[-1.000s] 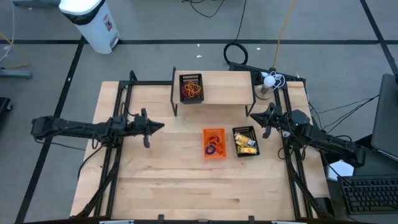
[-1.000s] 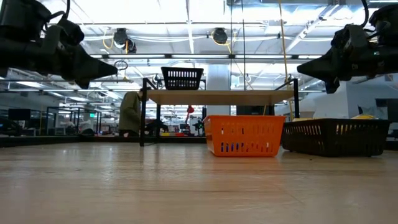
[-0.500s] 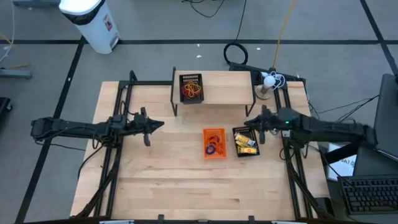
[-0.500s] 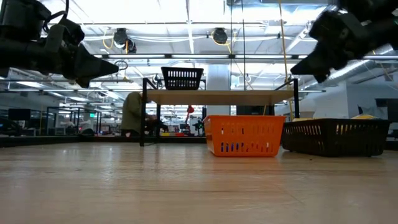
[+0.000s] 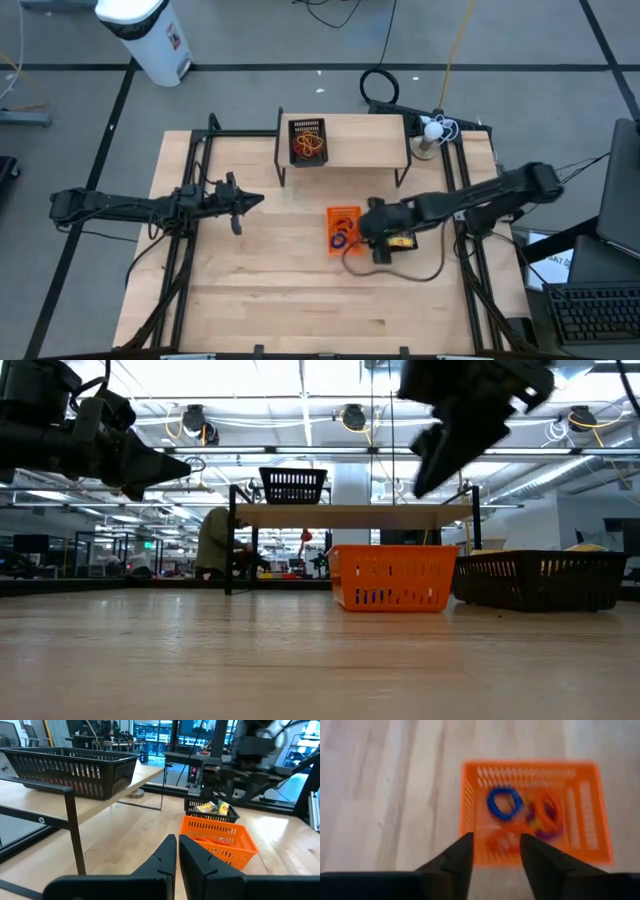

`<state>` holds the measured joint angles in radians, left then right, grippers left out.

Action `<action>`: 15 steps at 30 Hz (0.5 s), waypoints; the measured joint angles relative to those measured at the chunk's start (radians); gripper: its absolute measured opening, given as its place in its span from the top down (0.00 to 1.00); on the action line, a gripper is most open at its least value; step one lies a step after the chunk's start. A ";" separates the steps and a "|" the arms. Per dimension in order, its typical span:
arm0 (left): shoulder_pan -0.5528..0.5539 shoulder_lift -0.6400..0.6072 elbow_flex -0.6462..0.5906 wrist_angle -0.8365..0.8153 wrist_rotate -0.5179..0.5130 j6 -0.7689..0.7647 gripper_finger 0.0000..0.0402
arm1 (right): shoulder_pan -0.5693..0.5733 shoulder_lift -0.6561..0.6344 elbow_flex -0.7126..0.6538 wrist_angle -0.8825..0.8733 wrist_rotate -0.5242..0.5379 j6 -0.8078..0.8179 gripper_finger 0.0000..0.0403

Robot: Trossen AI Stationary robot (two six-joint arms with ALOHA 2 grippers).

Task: Pick & Place Office Desk Supplies
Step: Put the orange bin on the shelf

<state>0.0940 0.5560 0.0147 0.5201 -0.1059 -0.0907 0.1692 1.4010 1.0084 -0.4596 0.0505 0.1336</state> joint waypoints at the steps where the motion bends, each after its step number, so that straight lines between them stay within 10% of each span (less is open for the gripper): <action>1: 0.000 0.000 0.000 0.000 0.001 -0.006 0.95 | 0.011 0.036 0.037 -0.002 0.000 -0.008 0.62; 15: 0.000 0.000 0.000 0.000 0.001 -0.023 0.95 | 0.056 0.342 0.193 -0.051 0.001 0.039 0.54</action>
<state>0.0940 0.5560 0.0147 0.5205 -0.1047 -0.1139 0.2250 1.7426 1.2015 -0.5105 0.0518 0.1731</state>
